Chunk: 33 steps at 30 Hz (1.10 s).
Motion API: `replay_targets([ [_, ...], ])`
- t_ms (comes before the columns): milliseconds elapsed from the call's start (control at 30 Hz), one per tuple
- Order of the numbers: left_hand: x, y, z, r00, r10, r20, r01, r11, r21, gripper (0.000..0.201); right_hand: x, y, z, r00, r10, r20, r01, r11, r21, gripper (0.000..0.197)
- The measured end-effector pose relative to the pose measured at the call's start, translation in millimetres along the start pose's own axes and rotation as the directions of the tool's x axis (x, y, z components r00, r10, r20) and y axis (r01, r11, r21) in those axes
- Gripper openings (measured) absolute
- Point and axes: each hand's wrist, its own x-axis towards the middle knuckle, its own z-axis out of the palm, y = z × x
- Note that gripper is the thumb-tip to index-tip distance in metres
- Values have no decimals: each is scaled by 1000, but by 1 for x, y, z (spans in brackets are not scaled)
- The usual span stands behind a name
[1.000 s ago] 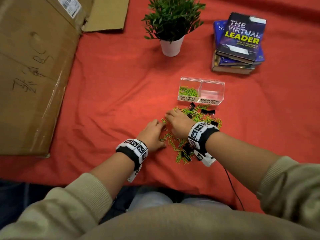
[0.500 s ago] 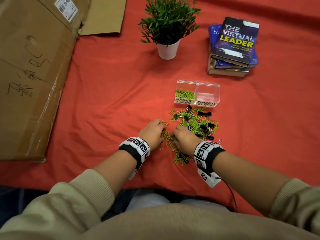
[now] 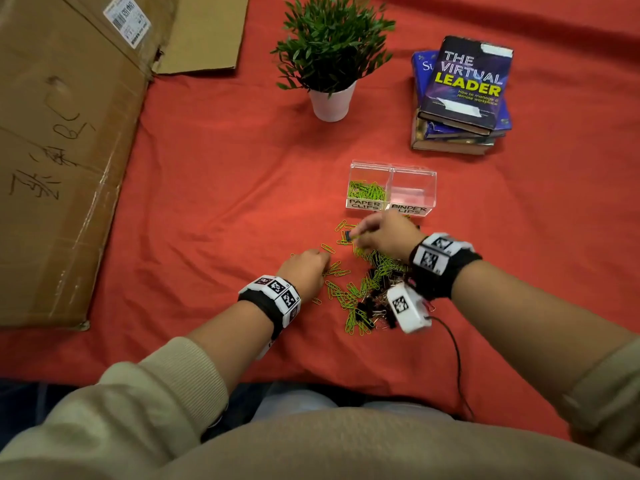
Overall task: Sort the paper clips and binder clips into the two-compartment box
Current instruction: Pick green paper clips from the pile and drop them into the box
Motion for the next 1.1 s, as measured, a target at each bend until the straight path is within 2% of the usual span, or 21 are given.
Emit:
replay_targets([
  [100, -3, 2, 4, 1000, 1, -9, -1, 999, -44, 24, 20, -15, -33, 990, 1, -138, 14, 994, 108, 8],
  [167, -5, 2, 5, 1000, 2, -24, -4, 997, -78, 24, 38, -20, -46, 976, 6, -220, 21, 993, 120, 8],
  [233, -5, 1, 5, 1000, -10, -22, 8, 993, -121, 23, 52, -20, -52, 958, 23, -285, 0, 997, 80, 8],
  [333, -3, -3, 2, 998, -60, -4, 57, 976, -208, 25, 57, -16, -53, 938, 16, -346, -34, 998, -48, 25],
  [467, 6, -2, -11, 994, -108, -36, 92, 951, -295, 19, 41, -15, -47, 904, -123, -409, 38, 977, -210, 30],
  [533, 14, 3, -26, 991, -113, -77, 81, 941, -328, 17, 29, -7, -36, 903, -187, -386, 81, 959, -273, 24],
  [567, 19, 6, -35, 988, -111, -103, 69, 935, -349, 17, 24, 1, -28, 919, -204, -337, 95, 945, -312, 21],
  [633, 33, 17, -54, 981, -104, -162, 34, 922, -386, 17, 15, 20, -11, 963, -185, -196, 88, 904, -418, 21],
  [700, 49, 30, -74, 970, -85, -226, -14, 915, -403, 16, 9, 39, 1, 986, -126, -112, 53, 860, -508, 29],
  [800, 77, 51, -97, 951, -21, -307, -94, 931, -354, 20, 1, 57, 8, 986, -82, -143, 0, 868, -497, 45],
  [900, 102, 64, -104, 949, 6, -316, -108, 946, -305, 24, -5, 64, 12, 982, -71, -173, -22, 874, -486, 49],
  [967, 111, 67, -100, 958, 11, -286, -89, 961, -262, 27, -6, 65, 13, 977, -87, -197, -18, 878, -479, 44],
  [1100, 111, 65, -91, 972, 63, -225, -114, 968, -225, 36, -6, 66, 11, 966, -119, -228, 4, 893, -449, 20],
])
